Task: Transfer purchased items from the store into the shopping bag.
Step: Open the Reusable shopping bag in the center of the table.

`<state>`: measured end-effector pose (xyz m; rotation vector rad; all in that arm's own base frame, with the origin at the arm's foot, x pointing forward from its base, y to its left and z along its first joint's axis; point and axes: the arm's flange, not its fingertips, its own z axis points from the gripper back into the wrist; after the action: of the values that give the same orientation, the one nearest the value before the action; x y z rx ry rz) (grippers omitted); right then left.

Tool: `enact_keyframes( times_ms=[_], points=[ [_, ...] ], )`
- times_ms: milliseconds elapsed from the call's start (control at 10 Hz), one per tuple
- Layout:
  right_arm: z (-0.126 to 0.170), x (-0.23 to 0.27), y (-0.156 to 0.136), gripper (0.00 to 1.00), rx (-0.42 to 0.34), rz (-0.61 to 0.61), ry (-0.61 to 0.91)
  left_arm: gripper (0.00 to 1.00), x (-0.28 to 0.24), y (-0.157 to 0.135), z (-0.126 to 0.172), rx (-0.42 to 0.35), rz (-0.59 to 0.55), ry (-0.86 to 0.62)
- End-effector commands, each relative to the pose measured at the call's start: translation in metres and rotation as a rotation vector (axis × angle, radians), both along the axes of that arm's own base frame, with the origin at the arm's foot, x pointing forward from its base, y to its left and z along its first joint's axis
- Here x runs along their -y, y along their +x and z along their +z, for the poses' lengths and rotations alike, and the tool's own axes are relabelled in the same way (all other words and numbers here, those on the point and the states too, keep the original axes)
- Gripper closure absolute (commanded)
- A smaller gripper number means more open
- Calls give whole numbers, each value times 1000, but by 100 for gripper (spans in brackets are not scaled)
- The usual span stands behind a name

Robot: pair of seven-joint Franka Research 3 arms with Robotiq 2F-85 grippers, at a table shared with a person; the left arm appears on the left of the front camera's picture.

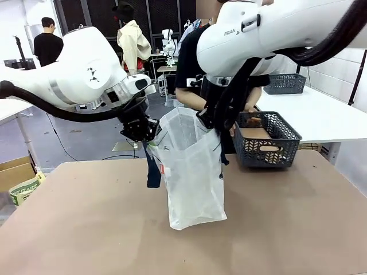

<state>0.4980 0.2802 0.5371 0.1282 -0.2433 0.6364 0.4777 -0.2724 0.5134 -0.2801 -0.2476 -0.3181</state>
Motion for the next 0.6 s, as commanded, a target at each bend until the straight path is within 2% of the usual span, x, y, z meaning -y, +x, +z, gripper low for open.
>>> enact_keyframes(
  times_ms=[0, 300, 500],
  points=[
    [-8, 19, -12, 100, 22, 33, 18, 100, -19, -13, 5, 23, 17, 75],
    [-4, 26, -10, 100, 25, 76, -12, 100, -26, -9, 17, 50, -50, 136],
    [-3, 29, -11, 100, 61, 81, -72, 100, -25, -6, 10, 55, -136, 207]
  ],
)
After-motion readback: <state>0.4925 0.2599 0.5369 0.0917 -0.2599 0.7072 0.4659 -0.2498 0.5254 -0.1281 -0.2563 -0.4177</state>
